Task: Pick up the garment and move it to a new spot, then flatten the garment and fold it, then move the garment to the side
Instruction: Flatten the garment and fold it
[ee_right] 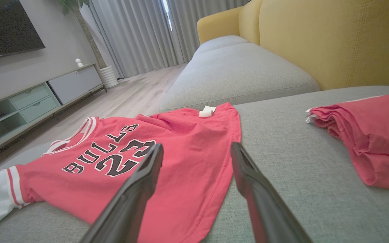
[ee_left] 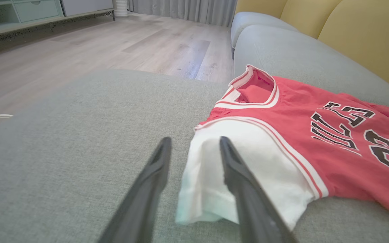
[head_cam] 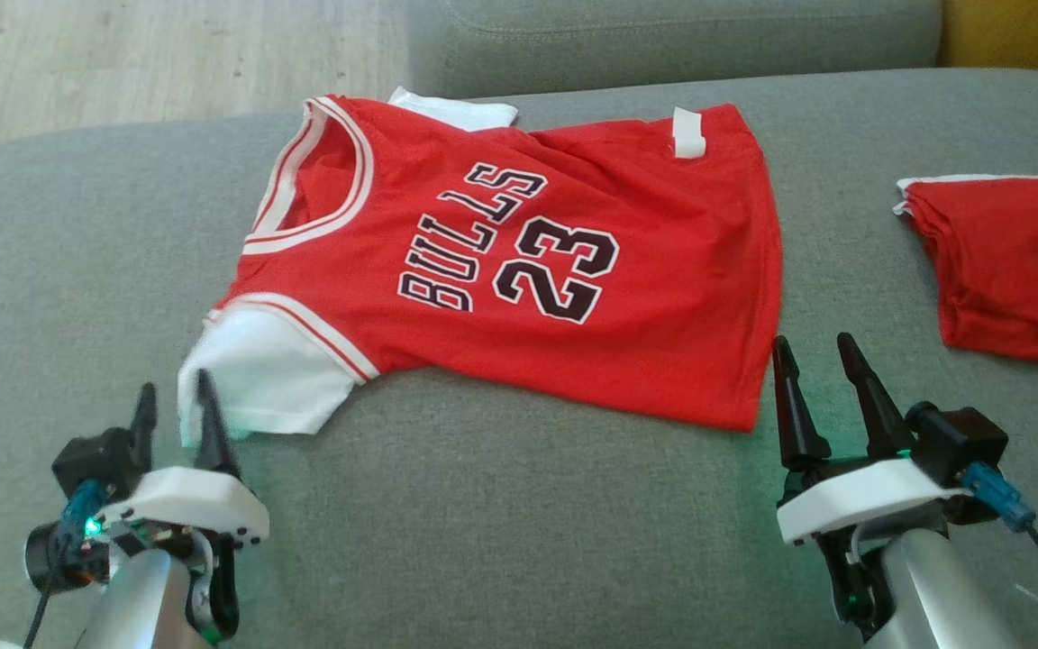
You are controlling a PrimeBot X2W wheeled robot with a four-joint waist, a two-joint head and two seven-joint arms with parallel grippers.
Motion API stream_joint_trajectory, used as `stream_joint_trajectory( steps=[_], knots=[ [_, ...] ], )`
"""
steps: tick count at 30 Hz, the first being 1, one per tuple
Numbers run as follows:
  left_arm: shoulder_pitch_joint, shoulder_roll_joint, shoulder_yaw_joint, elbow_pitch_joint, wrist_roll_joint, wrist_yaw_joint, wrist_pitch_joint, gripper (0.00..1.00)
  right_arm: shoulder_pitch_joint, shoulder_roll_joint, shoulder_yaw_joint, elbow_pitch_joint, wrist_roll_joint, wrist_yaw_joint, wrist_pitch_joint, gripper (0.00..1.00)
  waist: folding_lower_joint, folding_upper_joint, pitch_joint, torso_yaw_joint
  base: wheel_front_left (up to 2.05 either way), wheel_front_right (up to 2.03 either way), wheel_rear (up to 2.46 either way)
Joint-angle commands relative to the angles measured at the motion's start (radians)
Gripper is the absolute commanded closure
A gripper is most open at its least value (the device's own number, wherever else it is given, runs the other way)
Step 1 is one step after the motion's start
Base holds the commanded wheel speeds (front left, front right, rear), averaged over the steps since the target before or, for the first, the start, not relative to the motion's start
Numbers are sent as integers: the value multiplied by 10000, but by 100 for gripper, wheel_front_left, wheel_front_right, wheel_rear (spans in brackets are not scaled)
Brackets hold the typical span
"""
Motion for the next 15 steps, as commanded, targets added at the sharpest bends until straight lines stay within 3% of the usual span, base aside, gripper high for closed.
stream_joint_trajectory(
  steps=[1,10,15],
  knots=[
    [-275,331,282,-389,140,121,-245,0,-212,-33,187,-275,-110,-7,-94,0,0,0,-75,92,0,0,0],
    [118,196,38,-1881,593,-125,-880,0,-19,-33,265,-382,-108,-7,-89,0,0,0,-441,407,0,0,0],
    [902,-196,-77,-2957,768,-325,-923,0,109,-33,317,-391,-87,-7,-33,0,0,0,-620,487,0,0,0]
  ],
)
